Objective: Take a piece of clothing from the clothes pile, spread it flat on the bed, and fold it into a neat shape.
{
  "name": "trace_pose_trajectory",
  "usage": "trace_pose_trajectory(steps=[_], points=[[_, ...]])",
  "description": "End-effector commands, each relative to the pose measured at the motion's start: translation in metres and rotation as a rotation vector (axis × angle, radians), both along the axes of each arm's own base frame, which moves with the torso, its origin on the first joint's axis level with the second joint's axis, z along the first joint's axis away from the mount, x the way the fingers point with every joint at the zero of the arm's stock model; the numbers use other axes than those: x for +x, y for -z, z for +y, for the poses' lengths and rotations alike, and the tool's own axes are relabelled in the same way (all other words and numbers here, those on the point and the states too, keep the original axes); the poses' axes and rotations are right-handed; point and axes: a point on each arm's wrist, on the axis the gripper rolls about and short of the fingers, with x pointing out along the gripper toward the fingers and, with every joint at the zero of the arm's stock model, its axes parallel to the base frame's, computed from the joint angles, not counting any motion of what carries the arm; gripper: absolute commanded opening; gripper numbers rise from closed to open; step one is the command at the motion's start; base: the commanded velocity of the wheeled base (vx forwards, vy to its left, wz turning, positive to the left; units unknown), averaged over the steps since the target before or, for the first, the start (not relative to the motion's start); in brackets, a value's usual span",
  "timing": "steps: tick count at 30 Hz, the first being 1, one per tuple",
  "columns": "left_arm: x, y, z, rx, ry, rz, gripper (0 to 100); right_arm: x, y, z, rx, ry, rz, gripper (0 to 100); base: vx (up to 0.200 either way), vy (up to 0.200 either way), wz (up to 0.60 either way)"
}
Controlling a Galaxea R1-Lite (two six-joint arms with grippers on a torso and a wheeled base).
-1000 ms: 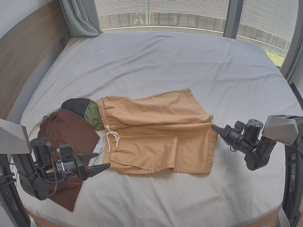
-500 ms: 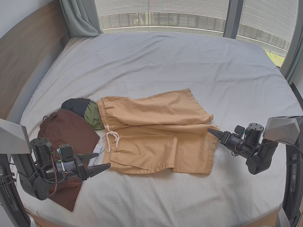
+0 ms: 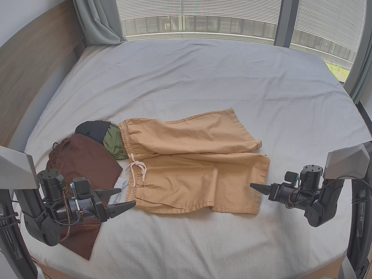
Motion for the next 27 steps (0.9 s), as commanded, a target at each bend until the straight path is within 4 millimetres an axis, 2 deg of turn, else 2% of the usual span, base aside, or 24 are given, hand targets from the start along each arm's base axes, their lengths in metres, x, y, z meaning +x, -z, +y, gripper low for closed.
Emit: trace_pose_trajectory(steps=[1, 9, 16, 22, 27], points=[[0.001, 0.004, 0.000, -0.001, 0.000, 0.014, 100, -0.018, 0.000, 0.008, -0.021, -0.054, 0.034, 100, 0.000, 0.000, 0.00], [0.001, 0.003, 0.000, -0.002, -0.001, 0.014, 100, -0.036, 0.006, 0.012, -0.042, -0.108, 0.082, 100, 0.000, 0.000, 0.00], [0.001, 0.003, 0.000, -0.002, -0.001, 0.014, 100, -0.039, 0.009, 0.018, -0.045, -0.134, 0.094, 100, 0.000, 0.000, 0.00], [0.001, 0.002, 0.000, -0.002, -0.001, 0.010, 100, -0.042, 0.023, 0.025, -0.031, -0.181, 0.134, 100, 0.000, 0.000, 0.00], [0.001, 0.003, 0.000, -0.002, -0.001, 0.011, 100, -0.043, 0.025, 0.027, -0.021, -0.200, 0.147, 100, 0.000, 0.000, 0.00]])
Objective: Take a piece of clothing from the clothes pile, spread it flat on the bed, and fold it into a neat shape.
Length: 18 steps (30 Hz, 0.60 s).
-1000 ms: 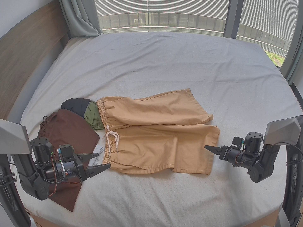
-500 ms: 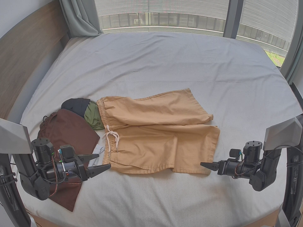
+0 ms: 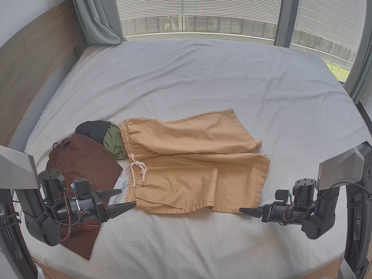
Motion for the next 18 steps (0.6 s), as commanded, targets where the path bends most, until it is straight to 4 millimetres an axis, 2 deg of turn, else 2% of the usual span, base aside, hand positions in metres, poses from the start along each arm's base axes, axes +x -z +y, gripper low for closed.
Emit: trace_pose_trajectory(steps=[1, 8, 13, 17, 18], points=[[0.000, 0.000, 0.000, 0.000, 0.000, -0.002, 100, -0.003, 0.006, 0.002, 0.005, -0.017, 0.030, 100, 0.000, 0.000, 0.00], [0.001, 0.000, 0.000, 0.000, -0.001, -0.003, 100, -0.011, 0.003, 0.007, 0.075, -0.044, 0.106, 100, 0.000, 0.000, 0.00], [0.000, -0.001, 0.000, 0.001, 0.001, -0.004, 100, -0.009, 0.002, 0.009, 0.089, -0.050, 0.069, 100, 0.000, 0.000, 0.00], [0.001, -0.001, 0.000, 0.000, -0.001, -0.006, 100, -0.009, -0.005, 0.007, 0.098, -0.046, 0.058, 100, 0.000, 0.000, 0.00], [0.001, 0.000, 0.000, 0.001, 0.001, -0.004, 100, -0.011, -0.016, 0.005, 0.105, -0.040, 0.032, 100, 0.000, 0.000, 0.00]])
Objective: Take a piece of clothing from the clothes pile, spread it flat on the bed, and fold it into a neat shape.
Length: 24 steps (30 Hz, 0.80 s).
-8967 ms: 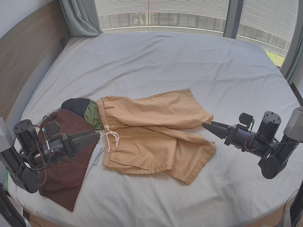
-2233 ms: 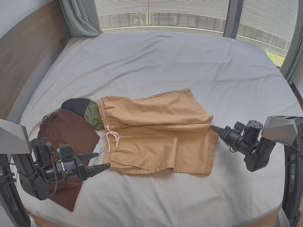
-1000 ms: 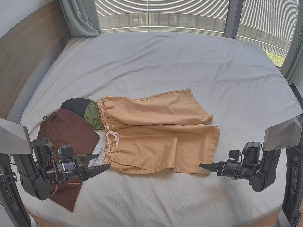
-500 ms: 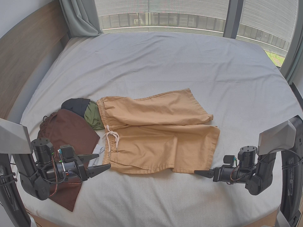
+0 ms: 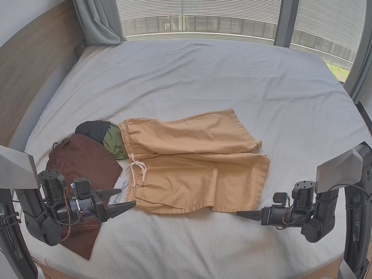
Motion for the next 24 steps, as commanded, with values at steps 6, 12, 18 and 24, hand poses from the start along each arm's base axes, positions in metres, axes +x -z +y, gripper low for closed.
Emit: trace_pose_trajectory(steps=[6, 12, 18, 24], points=[[0.000, 0.000, 0.000, -0.001, 0.003, -0.001, 100, -0.006, -0.034, -0.010, 0.022, 0.028, -0.072, 100, 0.000, 0.000, 0.00], [0.000, 0.000, 0.000, 0.000, 0.003, 0.000, 100, -0.005, -0.040, -0.014, 0.027, 0.042, -0.091, 100, 0.000, 0.000, 0.00], [0.001, 0.001, 0.000, -0.001, 0.002, 0.002, 100, -0.004, -0.037, -0.015, 0.024, 0.048, -0.088, 100, 0.000, 0.000, 0.00], [0.004, 0.005, 0.000, -0.007, -0.003, 0.021, 100, -0.003, -0.036, -0.015, 0.023, 0.049, -0.087, 100, 0.000, 0.000, 0.00]])
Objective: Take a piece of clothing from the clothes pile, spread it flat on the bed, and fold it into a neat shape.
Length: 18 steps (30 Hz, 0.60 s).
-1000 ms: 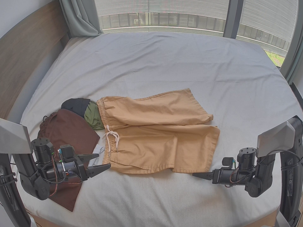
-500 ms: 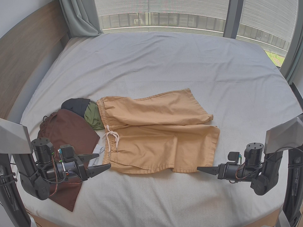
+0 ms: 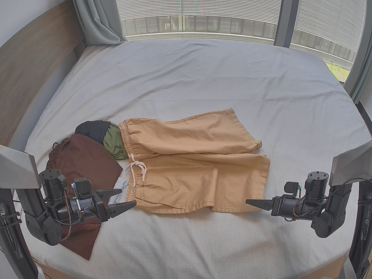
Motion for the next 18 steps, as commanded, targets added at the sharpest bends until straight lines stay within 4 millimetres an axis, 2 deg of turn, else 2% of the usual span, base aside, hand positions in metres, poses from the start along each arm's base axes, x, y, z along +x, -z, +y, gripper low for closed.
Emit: trace_pose_trajectory(steps=[1, 6, 10, 18], points=[[0.004, 0.006, 0.001, -0.005, -0.007, 0.021, 100, 0.001, 0.001, 0.000, -0.001, 0.001, 0.001, 100, 0.000, 0.000, 0.00], [0.010, 0.013, 0.002, -0.027, -0.024, 0.064, 100, 0.001, 0.002, 0.000, -0.001, 0.001, 0.003, 100, 0.000, 0.000, 0.00], [0.014, 0.022, -0.002, -0.080, -0.045, 0.164, 100, 0.001, 0.003, 0.000, -0.002, 0.001, 0.004, 100, 0.000, 0.000, 0.00], [0.034, 0.040, -0.001, -0.108, -0.188, 0.239, 100, 0.001, 0.003, 0.000, -0.004, 0.000, 0.003, 100, 0.000, 0.000, 0.00]])
